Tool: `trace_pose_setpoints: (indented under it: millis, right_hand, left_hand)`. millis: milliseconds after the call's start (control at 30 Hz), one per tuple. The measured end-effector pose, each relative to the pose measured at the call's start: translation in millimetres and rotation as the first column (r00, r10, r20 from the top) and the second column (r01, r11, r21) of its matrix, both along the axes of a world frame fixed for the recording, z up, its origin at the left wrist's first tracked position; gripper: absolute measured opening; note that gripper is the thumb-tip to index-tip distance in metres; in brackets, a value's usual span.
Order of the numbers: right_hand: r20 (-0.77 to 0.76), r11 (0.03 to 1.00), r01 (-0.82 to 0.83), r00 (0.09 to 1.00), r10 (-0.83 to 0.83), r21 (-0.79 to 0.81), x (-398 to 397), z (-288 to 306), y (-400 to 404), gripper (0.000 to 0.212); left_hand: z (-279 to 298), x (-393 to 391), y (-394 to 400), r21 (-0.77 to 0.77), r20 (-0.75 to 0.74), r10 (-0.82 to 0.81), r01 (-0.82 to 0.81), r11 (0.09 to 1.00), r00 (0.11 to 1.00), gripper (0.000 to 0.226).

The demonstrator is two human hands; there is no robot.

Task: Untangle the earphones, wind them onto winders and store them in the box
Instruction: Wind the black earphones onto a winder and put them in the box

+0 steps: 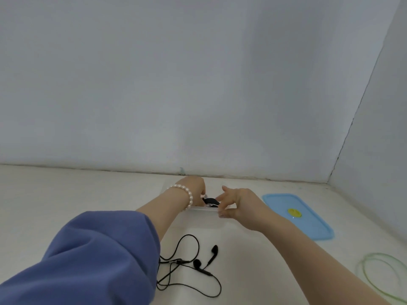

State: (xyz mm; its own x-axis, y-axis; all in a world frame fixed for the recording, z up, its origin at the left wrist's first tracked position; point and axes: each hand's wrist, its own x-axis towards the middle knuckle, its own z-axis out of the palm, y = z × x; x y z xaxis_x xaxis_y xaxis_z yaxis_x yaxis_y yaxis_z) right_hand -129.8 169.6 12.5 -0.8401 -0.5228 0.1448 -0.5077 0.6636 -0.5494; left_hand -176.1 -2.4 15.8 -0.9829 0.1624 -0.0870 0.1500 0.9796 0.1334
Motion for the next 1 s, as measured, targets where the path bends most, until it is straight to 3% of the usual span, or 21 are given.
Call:
trace_pose_setpoints:
  millis: [100, 200, 367, 433, 533, 667, 833, 1000]
  right_hand:
    - [-0.13, 0.992, 0.054, 0.991, -0.04, 0.111, 1, -3, -2, 0.026]
    - [-0.156, 0.994, 0.102, 0.983, -0.095, 0.035, 9, -1, 1, 0.038]
    - [-0.218, 0.96, 0.225, 0.941, -0.258, -0.164, 27, 6, 12, 0.019]
    - [-0.19, 0.942, 0.259, 0.935, -0.3, -0.212, 37, 4, 13, 0.009]
    - [-0.148, 0.959, 0.232, 0.955, -0.256, -0.163, 55, 0, 9, 0.007]
    - [-0.07, 0.982, 0.182, 0.98, -0.186, -0.06, 72, -9, -1, 0.008]
    - [-0.015, 0.99, 0.138, 0.99, -0.139, -0.036, 87, -19, -14, 0.013]
    - [-0.004, 0.992, 0.122, 0.992, -0.122, -0.003, 91, -30, -14, 0.018]
  left_hand:
    - [10, 10, -10, 0.162, -0.086, 0.061, -0.046, 0.986, 0.994, 0.056]
    - [27, 29, -28, 0.293, -0.145, 0.116, -0.069, 0.954, 0.983, 0.039]
    - [38, 85, -60, 0.423, -0.184, 0.166, -0.074, 0.903, 0.969, 0.022]
    - [32, 109, -68, 0.398, -0.11, 0.125, -0.071, 0.915, 0.986, 0.02]
    - [17, 134, -73, 0.306, -0.013, 0.079, -0.071, 0.949, 0.997, 0.023]
    - [5, 147, -79, 0.184, -0.012, 0.156, -0.151, 0.971, 0.988, 0.05]
    - [-6, 145, -92, 0.17, -0.013, 0.202, -0.197, 0.966, 0.979, 0.058]
    - [-28, 133, -94, 0.179, 0.022, 0.081, -0.083, 0.98, 0.996, 0.044]
